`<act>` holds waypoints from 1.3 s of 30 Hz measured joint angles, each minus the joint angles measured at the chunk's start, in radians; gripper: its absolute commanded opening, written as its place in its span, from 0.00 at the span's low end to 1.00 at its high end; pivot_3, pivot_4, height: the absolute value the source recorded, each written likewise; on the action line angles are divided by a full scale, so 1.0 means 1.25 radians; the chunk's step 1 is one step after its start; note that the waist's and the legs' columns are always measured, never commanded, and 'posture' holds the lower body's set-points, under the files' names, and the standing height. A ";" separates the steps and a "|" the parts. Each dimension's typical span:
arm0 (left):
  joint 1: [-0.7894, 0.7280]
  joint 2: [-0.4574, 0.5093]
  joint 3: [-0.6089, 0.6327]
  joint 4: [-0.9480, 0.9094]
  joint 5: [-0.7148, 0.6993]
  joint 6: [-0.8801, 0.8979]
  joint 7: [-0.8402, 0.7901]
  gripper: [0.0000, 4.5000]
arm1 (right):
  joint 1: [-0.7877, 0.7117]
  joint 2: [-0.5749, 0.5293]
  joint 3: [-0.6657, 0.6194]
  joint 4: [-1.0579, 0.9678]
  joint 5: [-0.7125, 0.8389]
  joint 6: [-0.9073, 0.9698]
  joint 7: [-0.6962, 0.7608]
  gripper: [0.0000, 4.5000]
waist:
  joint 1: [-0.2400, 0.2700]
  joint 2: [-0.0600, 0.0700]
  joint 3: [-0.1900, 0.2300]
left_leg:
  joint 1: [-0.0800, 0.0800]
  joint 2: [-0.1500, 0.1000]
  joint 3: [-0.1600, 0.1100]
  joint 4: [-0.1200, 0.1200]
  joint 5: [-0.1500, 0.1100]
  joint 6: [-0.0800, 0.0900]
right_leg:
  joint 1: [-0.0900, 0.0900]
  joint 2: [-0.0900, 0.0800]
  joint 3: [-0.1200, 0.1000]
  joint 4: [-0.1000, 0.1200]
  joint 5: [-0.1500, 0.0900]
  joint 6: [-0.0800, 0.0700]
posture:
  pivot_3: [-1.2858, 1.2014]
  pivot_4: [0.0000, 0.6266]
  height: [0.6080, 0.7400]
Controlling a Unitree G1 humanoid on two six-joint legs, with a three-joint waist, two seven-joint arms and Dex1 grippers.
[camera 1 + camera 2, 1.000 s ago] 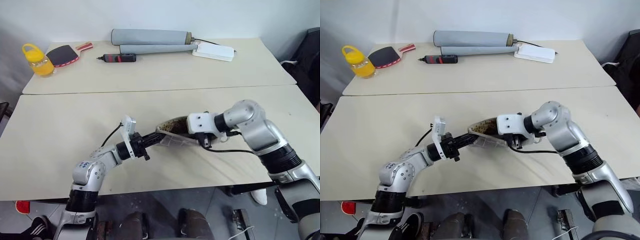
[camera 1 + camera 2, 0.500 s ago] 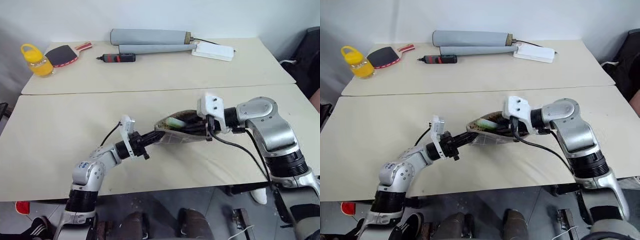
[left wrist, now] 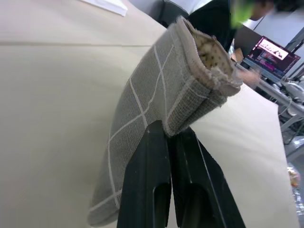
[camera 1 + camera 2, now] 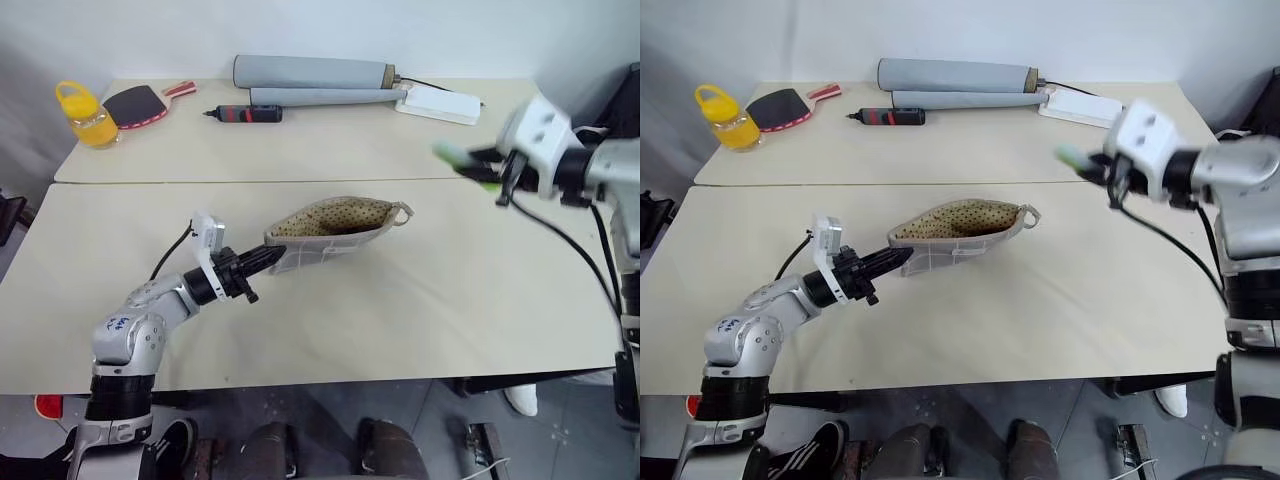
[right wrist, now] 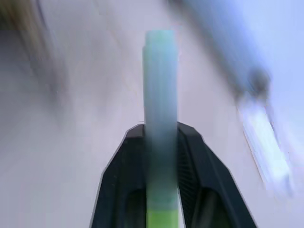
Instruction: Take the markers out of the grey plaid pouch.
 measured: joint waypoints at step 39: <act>-0.018 -0.039 -0.034 -0.027 -0.007 0.046 0.005 0.00 | -0.044 0.147 0.053 -0.349 0.222 0.220 0.116 0.01 | -0.003 0.004 0.002 | -0.001 0.001 -0.002 0.002 0.002 -0.001 | 0.000 0.000 0.000 0.002 0.000 0.000 | 0.52 0.24 1.00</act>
